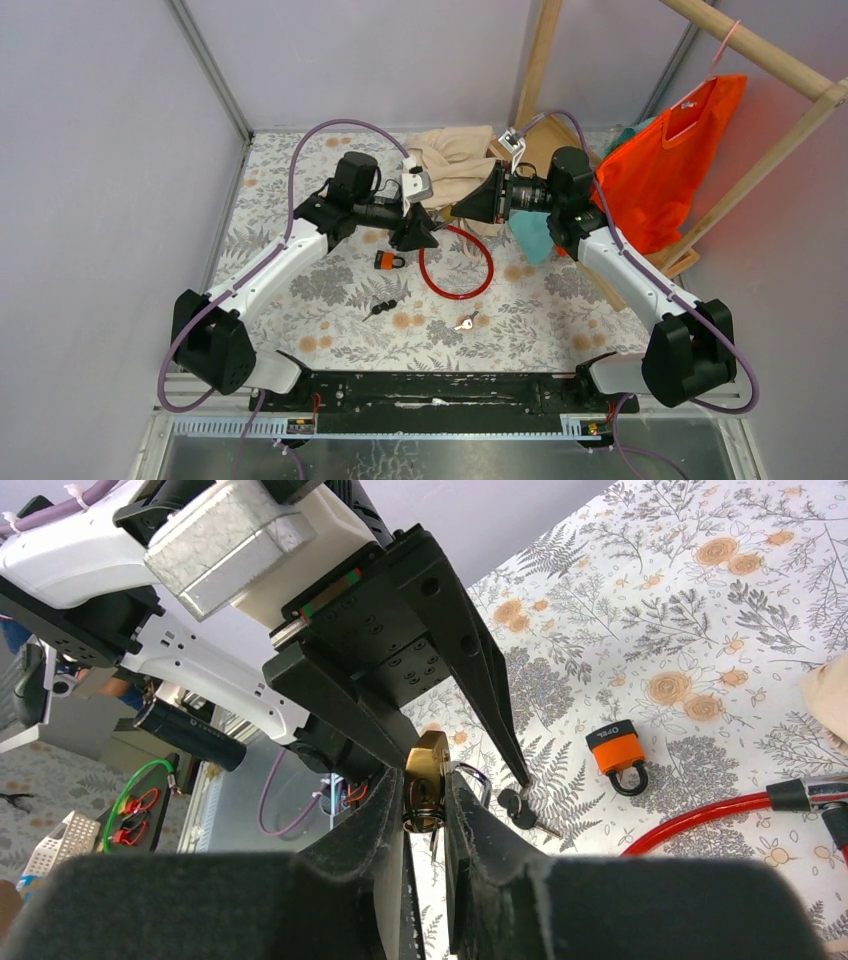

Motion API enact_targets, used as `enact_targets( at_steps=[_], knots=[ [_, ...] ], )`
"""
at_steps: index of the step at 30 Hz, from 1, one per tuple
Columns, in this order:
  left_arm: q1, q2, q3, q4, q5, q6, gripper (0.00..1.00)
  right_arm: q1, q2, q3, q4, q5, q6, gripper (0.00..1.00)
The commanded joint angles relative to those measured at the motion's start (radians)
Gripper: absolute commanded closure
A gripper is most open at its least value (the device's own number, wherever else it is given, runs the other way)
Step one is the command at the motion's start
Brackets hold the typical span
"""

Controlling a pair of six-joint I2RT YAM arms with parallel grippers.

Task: Lock with the key
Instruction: Place the lock at the center of the board.

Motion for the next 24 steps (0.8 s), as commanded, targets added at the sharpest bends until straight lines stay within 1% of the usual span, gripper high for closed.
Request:
enact_targets(
  at_steps=[1, 7, 9, 12, 16, 19, 22, 24],
  knots=[
    [-0.007, -0.004, -0.009, 0.095, 0.032, -0.045, 0.53, -0.005, -0.018, 0.001, 0.093, -0.04, 0.029, 1.0],
    [-0.006, -0.005, -0.025, 0.098, 0.035, -0.042, 0.69, -0.006, -0.016, 0.001, 0.093, -0.04, 0.027, 1.0],
    [-0.006, -0.004, -0.027, 0.098, 0.035, -0.042, 0.76, -0.005, -0.016, 0.001, 0.093, -0.04, 0.027, 1.0],
    [-0.005, -0.005, -0.027, 0.098, 0.04, -0.042, 0.83, -0.006, -0.018, -0.001, 0.088, -0.039, 0.014, 1.0],
    [-0.006, -0.01, -0.026, 0.097, 0.053, -0.055, 0.87, -0.006, -0.018, -0.002, 0.05, -0.03, -0.036, 1.0],
    [-0.005, -0.017, -0.024, 0.098, 0.065, -0.067, 0.94, -0.005, -0.018, -0.004, 0.044, -0.029, -0.055, 1.0],
    [-0.005, -0.022, -0.022, 0.094, 0.082, -0.08, 1.0, -0.005, -0.023, -0.003, 0.017, -0.025, -0.109, 1.0],
    [-0.004, -0.027, -0.018, 0.093, 0.091, -0.096, 1.0, -0.005, -0.032, -0.014, 0.014, -0.026, -0.147, 1.0]
  ],
)
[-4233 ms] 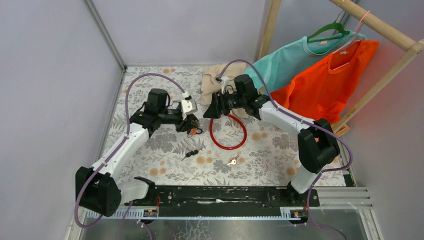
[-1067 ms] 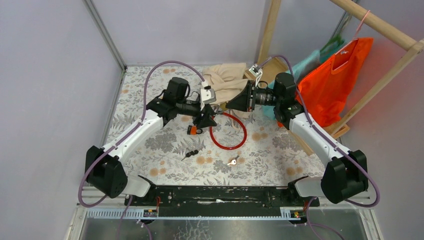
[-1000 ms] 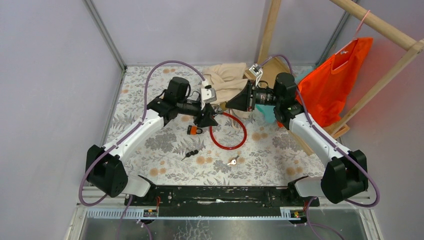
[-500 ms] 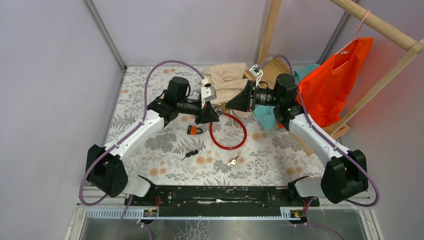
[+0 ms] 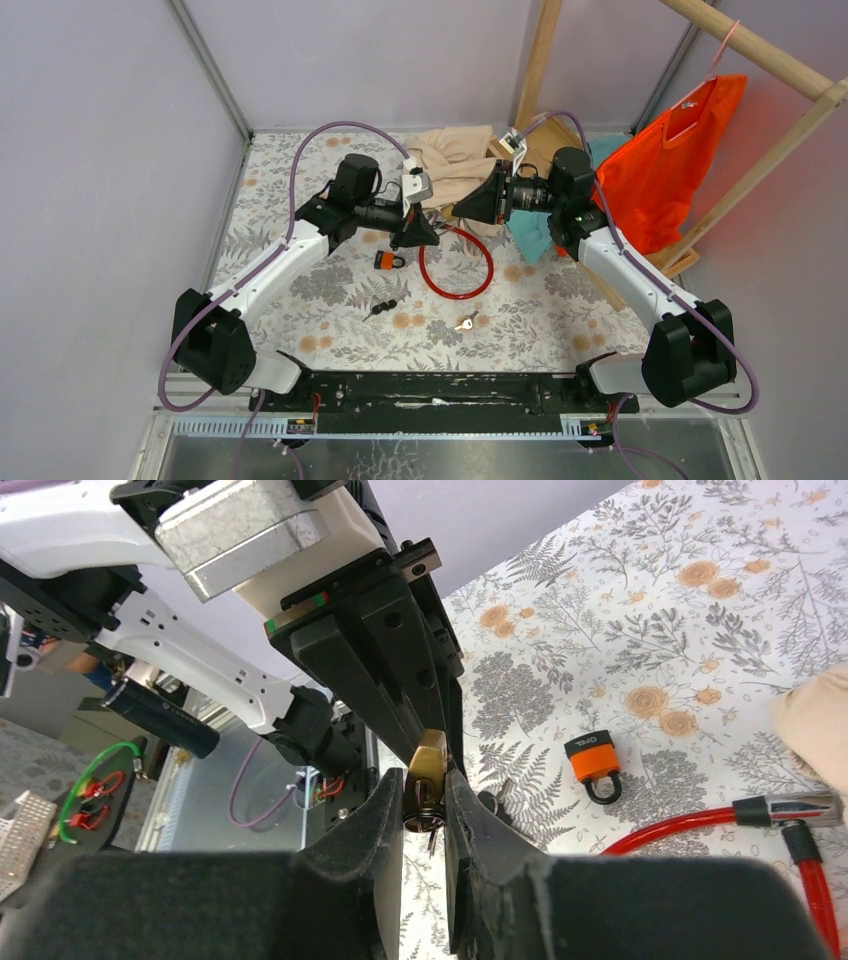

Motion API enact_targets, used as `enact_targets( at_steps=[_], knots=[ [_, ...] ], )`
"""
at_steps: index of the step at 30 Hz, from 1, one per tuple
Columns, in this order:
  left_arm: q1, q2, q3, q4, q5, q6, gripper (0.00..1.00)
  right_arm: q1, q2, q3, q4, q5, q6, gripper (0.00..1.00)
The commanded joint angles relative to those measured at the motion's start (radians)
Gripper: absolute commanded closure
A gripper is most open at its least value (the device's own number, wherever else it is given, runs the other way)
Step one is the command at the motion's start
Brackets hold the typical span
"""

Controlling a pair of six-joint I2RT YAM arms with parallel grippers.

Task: Lock with the key
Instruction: Place the lock at the center of the board.

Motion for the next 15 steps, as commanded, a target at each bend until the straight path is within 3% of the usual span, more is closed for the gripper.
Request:
enact_targets(
  at_steps=[1, 10, 15],
  knots=[
    [-0.003, -0.03, 0.004, 0.055, 0.053, -0.044, 1.0, -0.002, -0.035, -0.011, 0.0, -0.012, -0.107, 1.0],
    [0.013, -0.035, 0.038, -0.028, 0.071, -0.053, 1.0, -0.002, -0.05, -0.01, -0.114, -0.068, -0.341, 0.97],
    [0.013, -0.027, 0.071, -0.125, 0.012, 0.037, 1.0, -0.002, -0.037, 0.029, -0.26, -0.08, -0.475, 0.83]
  ],
)
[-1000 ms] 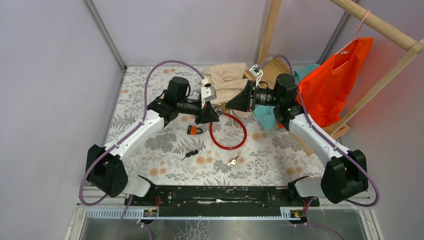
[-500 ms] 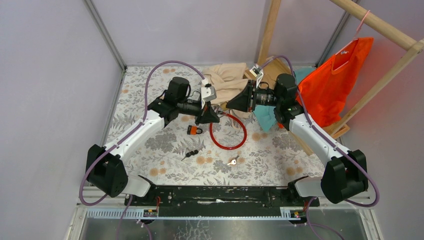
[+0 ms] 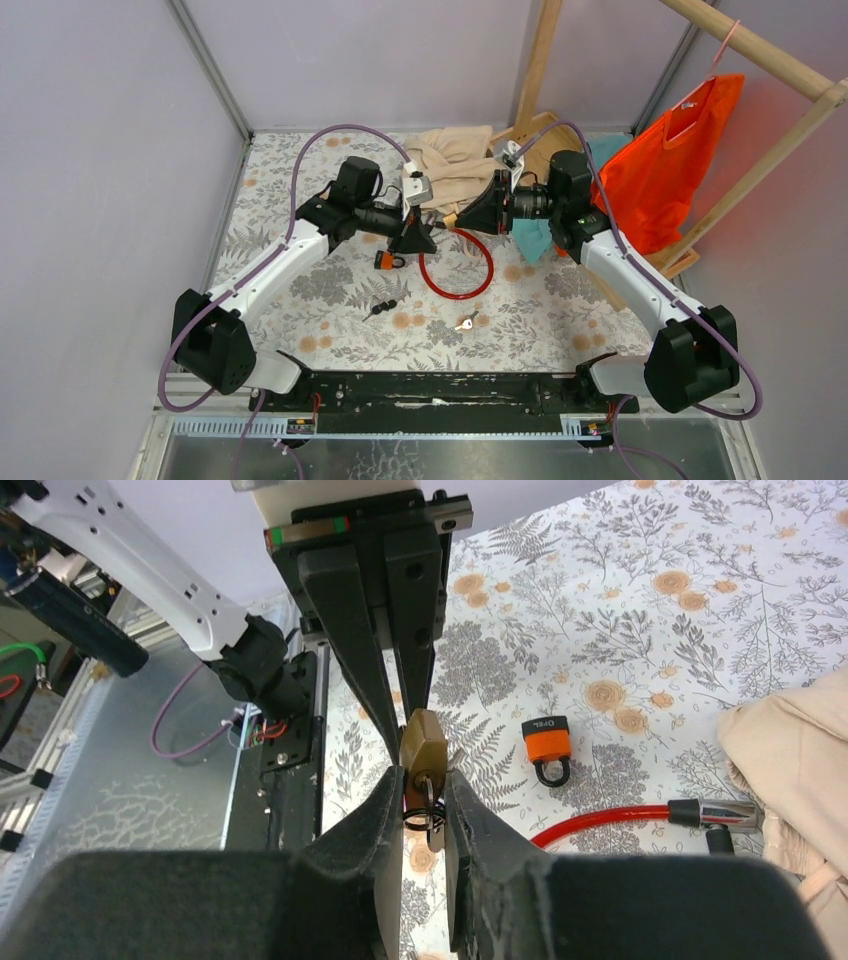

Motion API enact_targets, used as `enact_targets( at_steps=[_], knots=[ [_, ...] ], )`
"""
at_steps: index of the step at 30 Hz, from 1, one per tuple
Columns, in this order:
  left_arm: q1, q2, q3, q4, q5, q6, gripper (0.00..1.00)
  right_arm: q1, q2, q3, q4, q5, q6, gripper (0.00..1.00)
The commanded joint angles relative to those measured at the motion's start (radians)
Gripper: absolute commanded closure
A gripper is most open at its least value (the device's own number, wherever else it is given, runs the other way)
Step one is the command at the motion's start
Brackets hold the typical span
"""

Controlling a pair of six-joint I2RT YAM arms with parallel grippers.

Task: Lock with the key
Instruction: Place the lock at the center of the board.

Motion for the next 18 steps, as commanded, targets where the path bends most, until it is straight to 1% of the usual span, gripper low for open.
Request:
enact_targets(
  at_steps=[1, 6, 10, 14, 18],
  knots=[
    [0.009, -0.024, 0.074, -0.063, -0.02, 0.089, 1.0, -0.002, -0.007, 0.051, -0.173, -0.035, -0.188, 0.8],
    [0.008, -0.006, 0.116, -0.17, -0.059, 0.167, 1.0, -0.001, 0.0, 0.064, -0.244, -0.03, -0.243, 0.62],
    [0.007, 0.001, 0.123, -0.212, -0.08, 0.207, 1.0, -0.003, 0.001, 0.069, -0.272, -0.028, -0.268, 0.53],
    [0.005, -0.001, 0.124, -0.229, -0.097, 0.227, 1.0, -0.002, 0.0, 0.077, -0.307, -0.02, -0.3, 0.47],
    [-0.009, 0.005, 0.152, -0.268, -0.158, 0.257, 1.0, 0.0, -0.009, 0.094, -0.372, 0.005, -0.367, 0.37]
  ],
)
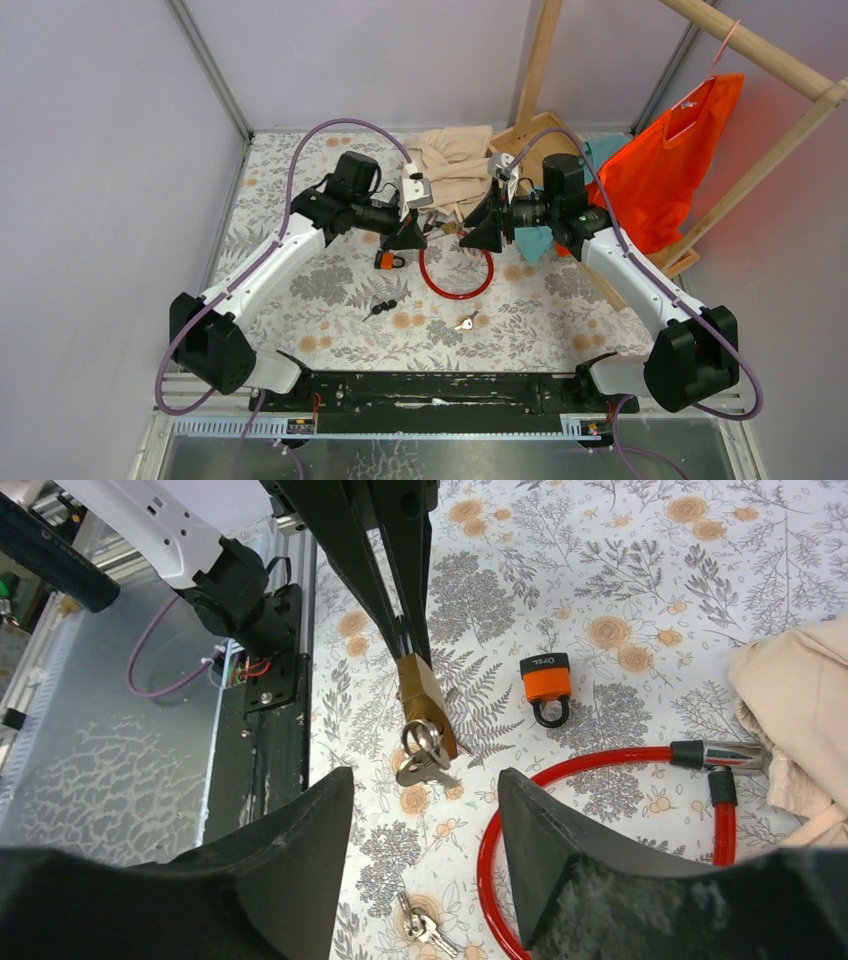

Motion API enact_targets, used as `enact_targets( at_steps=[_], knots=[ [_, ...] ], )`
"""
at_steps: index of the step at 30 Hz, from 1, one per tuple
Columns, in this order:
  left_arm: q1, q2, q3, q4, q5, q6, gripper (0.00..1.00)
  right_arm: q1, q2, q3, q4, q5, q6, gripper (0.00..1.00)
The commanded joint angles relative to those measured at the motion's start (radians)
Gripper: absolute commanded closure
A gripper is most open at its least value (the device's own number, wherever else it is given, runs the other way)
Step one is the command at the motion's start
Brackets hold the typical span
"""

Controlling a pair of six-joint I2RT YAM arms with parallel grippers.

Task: Lock with the key
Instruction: Place the lock at the center of the board.

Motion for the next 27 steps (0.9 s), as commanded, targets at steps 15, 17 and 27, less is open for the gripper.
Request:
enact_targets(
  at_steps=[15, 17, 27],
  knots=[
    [-0.124, 0.13, 0.253, -0.318, -0.08, 0.138, 1.0, 0.005, -0.063, 0.14, -0.333, 0.047, -0.363, 0.22],
    [-0.136, 0.137, 0.255, -0.32, -0.072, 0.135, 1.0, 0.012, -0.066, 0.138, -0.349, 0.042, -0.374, 0.27],
    [-0.154, 0.155, 0.275, -0.319, -0.071, 0.107, 1.0, 0.043, -0.075, 0.11, -0.423, 0.028, -0.42, 0.44]
  ],
)
